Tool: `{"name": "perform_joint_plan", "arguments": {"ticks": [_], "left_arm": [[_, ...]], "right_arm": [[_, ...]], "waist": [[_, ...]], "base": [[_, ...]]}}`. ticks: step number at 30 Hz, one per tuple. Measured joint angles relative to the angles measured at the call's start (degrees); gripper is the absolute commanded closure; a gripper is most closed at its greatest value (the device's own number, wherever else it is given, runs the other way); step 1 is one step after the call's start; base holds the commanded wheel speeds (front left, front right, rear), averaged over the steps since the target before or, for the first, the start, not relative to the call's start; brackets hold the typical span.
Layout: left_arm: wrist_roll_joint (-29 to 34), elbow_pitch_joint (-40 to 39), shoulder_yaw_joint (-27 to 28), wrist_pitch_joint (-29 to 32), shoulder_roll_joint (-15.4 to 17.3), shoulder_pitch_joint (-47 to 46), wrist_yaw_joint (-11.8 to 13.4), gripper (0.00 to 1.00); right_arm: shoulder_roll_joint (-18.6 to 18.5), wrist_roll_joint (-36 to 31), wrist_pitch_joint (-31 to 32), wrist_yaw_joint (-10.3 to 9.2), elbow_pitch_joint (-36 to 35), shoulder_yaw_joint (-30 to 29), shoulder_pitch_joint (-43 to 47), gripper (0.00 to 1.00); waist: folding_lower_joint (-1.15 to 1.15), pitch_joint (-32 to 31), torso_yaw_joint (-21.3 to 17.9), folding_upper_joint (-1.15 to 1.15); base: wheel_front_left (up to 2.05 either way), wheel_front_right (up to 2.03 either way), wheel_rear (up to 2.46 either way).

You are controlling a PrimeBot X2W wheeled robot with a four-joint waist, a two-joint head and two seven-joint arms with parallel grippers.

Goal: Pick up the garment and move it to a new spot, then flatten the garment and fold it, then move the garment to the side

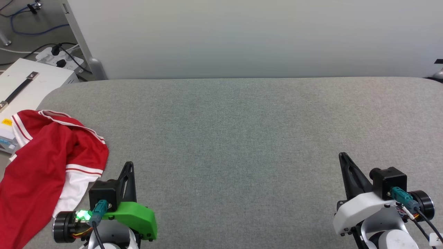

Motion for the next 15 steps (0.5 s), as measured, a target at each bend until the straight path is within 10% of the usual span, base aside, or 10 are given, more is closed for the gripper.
{"name": "perform_joint_plan", "arguments": {"ticks": [15], "left_arm": [[0.0, 0.0, 0.0, 0.0, 0.0, 0.0, 0.0, 1.0]], "right_arm": [[0.0, 0.0, 0.0, 0.0, 0.0, 0.0, 0.0, 1.0]], "waist": [[0.0, 0.0, 0.0, 0.0]], "base": [[0.0, 0.0, 0.0]]}}
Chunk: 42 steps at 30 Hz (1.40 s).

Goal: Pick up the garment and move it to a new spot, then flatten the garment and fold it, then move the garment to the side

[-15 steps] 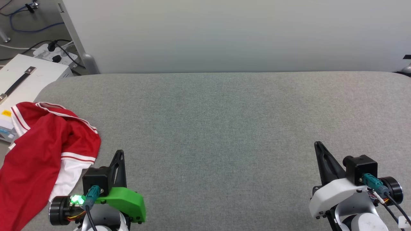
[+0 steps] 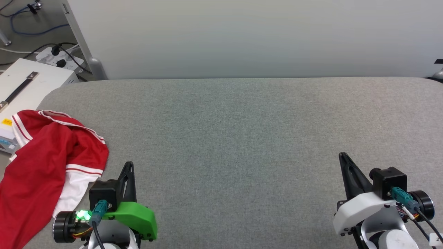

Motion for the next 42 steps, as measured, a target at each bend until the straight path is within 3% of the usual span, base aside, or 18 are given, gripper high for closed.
{"name": "perform_joint_plan", "arguments": {"ticks": [5, 6, 42], "left_arm": [[0.0, 0.0, 0.0, 0.0, 0.0, 0.0, 0.0, 1.0], [0.0, 0.0, 0.0, 0.0, 0.0, 0.0, 0.0, 0.0], [-1.8, 1.8, -1.2, -3.1, 0.0, 0.1, 0.1, 0.0]], "right_arm": [[0.0, 0.0, 0.0, 0.0, 0.0, 0.0, 0.0, 1.0], [0.0, 0.0, 0.0, -0.01, 0.0, 0.0, 0.0, 0.0], [0.0, 2.4, -3.2, -0.01, 1.0, -0.5, 0.0, 0.0]], "waist": [[0.0, 0.0, 0.0, 0.0], [0.0, 0.0, 0.0, 0.0], [0.0, -0.5, 0.1, 0.0]], "base": [[0.0, 0.0, 0.0], [0.0, 0.0, 0.0], [0.0, 0.0, 0.0]]}}
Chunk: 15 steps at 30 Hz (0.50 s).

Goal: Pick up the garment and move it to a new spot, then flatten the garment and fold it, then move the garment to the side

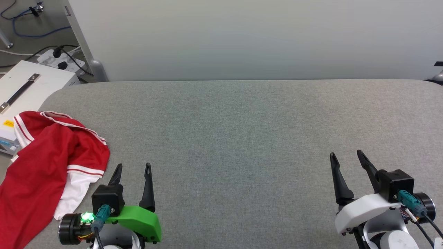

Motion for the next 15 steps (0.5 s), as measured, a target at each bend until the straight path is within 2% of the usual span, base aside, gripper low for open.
{"name": "perform_joint_plan", "arguments": {"ticks": [15], "left_arm": [[-1.0, 1.1, -0.7, -2.0, 0.0, 0.1, 0.2, 0.0]], "right_arm": [[0.0, 0.9, -1.8, 0.0, 0.8, -0.5, 0.0, 0.0]], "waist": [[0.0, -0.1, 0.1, 0.0]], "base": [[0.0, 0.0, 0.0]]}}
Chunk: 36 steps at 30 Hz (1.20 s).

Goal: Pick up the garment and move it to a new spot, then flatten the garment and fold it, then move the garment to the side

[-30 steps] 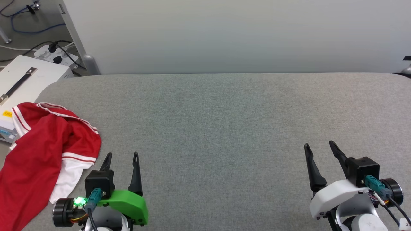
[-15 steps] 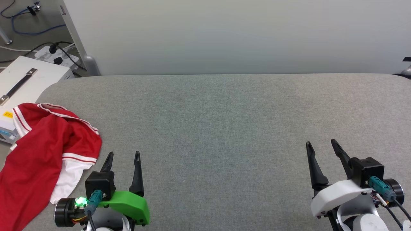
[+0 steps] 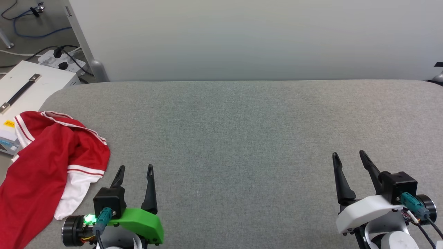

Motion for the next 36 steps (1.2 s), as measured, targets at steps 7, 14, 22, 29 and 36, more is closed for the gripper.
{"name": "perform_joint_plan", "arguments": {"ticks": [7, 14, 22, 29, 36], "left_arm": [[-0.8, 1.1, -0.5, -0.9, 0.0, 0.1, 0.0, 0.0], [-1.7, 2.0, -1.0, -1.5, 0.0, 0.2, 0.0, 0.0], [-2.1, 2.4, -1.3, -2.5, 0.0, 0.7, 0.2, 0.0], [-2.3, 2.9, -1.5, -3.4, 0.0, 0.7, 0.3, 0.0], [-2.8, 3.4, -1.8, -4.2, 0.0, 0.7, 0.3, 0.0]], "right_arm": [[0.0, 0.0, -0.8, 0.0, 1.0, -0.1, 0.0, 0.0], [0.0, 0.0, -1.7, 0.0, 1.7, -0.3, 0.0, 0.0], [0.0, 1.1, -2.5, 0.0, 2.3, -0.3, 0.0, 0.0], [0.0, 1.1, -3.3, 0.0, 2.7, -0.1, 0.0, 0.0], [0.0, 1.1, -4.2, 0.0, 3.1, 0.2, 0.0, 0.0]], "waist": [[0.0, 0.0, 0.1, 0.0], [0.0, -0.2, 0.1, 0.0], [0.0, -0.4, 0.3, 0.0], [0.0, -0.2, 0.3, 0.0], [0.0, 0.2, 0.5, 0.0]], "base": [[0.0, 0.0, 0.0], [0.0, 0.0, 0.0], [0.0, 0.0, 0.0], [0.0, 0.0, 0.0], [0.0, 0.0, 0.0]]}}
